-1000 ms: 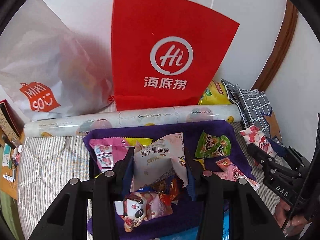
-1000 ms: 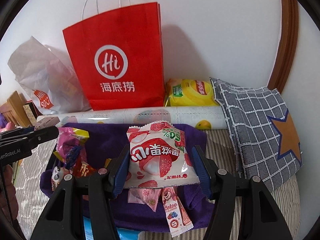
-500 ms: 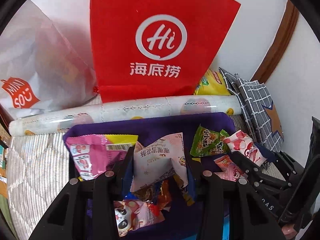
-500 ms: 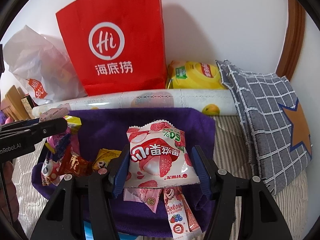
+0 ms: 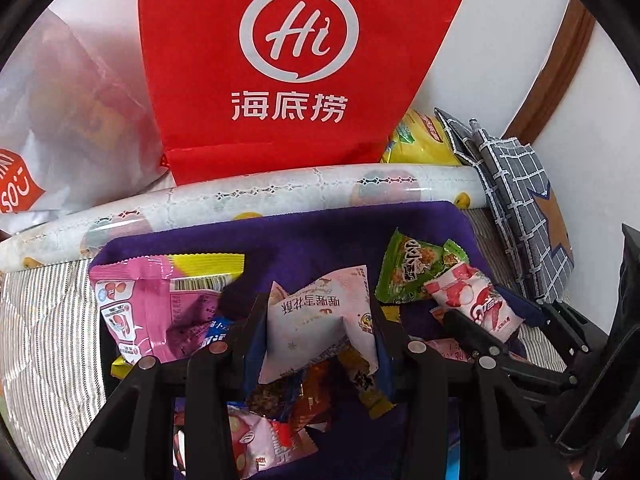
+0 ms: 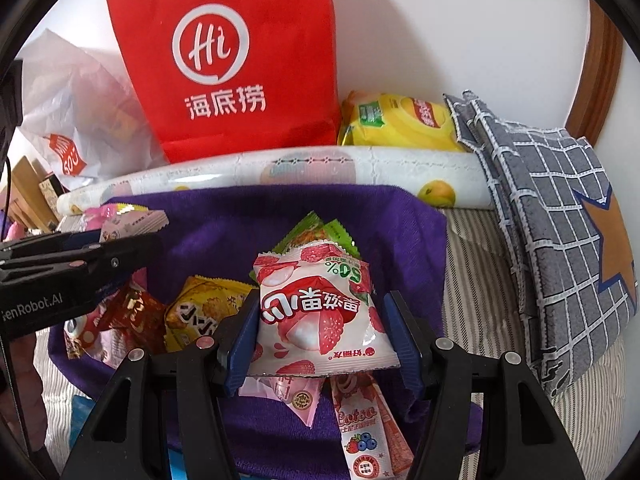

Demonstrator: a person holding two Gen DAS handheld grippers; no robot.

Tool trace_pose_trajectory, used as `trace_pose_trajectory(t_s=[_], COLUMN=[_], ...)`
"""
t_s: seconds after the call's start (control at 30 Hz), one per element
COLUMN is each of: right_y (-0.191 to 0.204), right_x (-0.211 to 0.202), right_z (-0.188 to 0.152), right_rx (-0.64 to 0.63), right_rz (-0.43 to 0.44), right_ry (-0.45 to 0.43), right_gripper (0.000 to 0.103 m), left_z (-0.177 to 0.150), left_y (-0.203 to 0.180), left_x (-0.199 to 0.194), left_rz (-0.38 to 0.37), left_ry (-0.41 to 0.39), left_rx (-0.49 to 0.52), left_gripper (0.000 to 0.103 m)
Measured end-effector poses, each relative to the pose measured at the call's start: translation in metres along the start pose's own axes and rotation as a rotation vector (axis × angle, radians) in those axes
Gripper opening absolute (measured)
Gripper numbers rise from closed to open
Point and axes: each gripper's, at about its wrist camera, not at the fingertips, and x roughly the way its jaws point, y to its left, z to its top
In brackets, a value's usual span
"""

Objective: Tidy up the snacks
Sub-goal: 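Lower both held packets with both grippers onto the snack pile on the towel, then open both grippers to release the packets on the towel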

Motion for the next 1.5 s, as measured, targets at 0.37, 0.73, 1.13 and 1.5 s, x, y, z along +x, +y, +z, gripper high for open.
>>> trace_pose_trajectory(t_s=[0.37, 0.73, 1.13, 1.5], right_y=[-0.005, -0.005, -0.008, -0.011], right_x=[0.005, 0.006, 0.002, -0.02], right_z=[-0.003, -0.003, -0.009, -0.016], right_rx=[0.018, 0.025, 0.049, 0.053], right_rz=[0.001, 0.002, 0.023, 0.049], right_ry=[0.027, 0.026, 0.031, -0.006], right_gripper=[0.06, 0.06, 0.061, 0.07], left_z=[-0.004, -0.007, -0.01, -0.015], left_y=[0.0, -0.001, -0.007, -0.013], left_x=[0.02, 0.027, 0.02, -0.002], left_rz=[-0.012, -0.013, 0.001, 0.052], left_ry=[0.062, 0.08, 0.082, 0.063], left_rx=[-0.016, -0.012, 0.005, 0.007], left_gripper=[0.044, 0.044, 0.059, 0.074])
